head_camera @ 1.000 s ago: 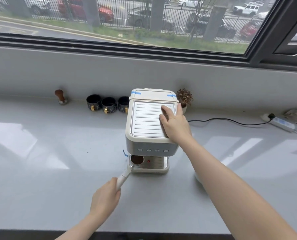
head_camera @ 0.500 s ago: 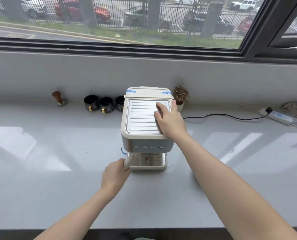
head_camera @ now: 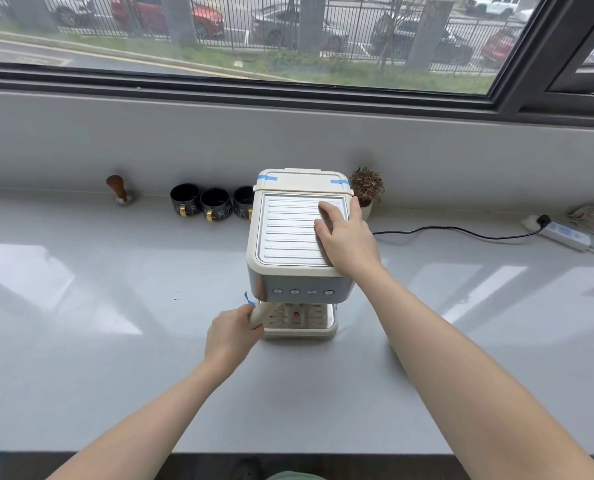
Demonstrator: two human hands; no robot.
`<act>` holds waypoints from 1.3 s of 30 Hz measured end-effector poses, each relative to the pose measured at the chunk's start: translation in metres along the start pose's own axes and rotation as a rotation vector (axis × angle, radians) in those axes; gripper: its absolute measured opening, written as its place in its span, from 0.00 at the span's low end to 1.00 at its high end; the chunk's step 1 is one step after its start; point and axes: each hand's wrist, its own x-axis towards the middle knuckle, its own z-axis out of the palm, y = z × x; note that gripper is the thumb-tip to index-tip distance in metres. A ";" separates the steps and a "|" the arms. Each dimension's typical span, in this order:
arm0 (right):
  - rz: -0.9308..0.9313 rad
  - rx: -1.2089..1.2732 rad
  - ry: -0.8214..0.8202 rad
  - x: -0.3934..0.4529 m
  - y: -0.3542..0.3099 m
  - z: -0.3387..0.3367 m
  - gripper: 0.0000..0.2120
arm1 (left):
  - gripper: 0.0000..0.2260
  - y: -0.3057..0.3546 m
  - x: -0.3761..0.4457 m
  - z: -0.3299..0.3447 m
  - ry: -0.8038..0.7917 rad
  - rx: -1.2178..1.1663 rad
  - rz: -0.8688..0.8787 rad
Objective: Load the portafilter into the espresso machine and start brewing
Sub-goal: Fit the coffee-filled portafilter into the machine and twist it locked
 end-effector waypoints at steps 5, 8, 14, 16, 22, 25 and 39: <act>-0.004 0.009 0.003 -0.001 0.000 0.000 0.22 | 0.11 -0.006 0.007 -0.007 -0.011 -0.026 0.014; -0.003 0.007 0.005 0.000 0.001 0.000 0.22 | 0.13 -0.008 0.010 -0.009 -0.006 -0.009 0.032; 0.000 0.005 0.001 -0.001 0.000 0.001 0.22 | 0.04 -0.020 0.019 -0.013 0.003 -0.006 0.099; -0.002 0.005 0.004 -0.001 0.000 0.000 0.22 | 0.04 -0.023 0.023 -0.014 0.014 0.021 0.123; 0.002 -0.004 0.008 0.000 0.001 0.000 0.22 | 0.05 -0.017 0.028 -0.023 0.033 0.035 0.141; 0.002 -0.004 0.008 0.000 0.001 0.001 0.22 | 0.05 -0.015 0.019 -0.017 0.031 -0.007 0.107; 0.009 0.026 0.018 0.000 0.001 0.003 0.21 | 0.06 -0.015 0.025 -0.022 0.019 -0.029 0.117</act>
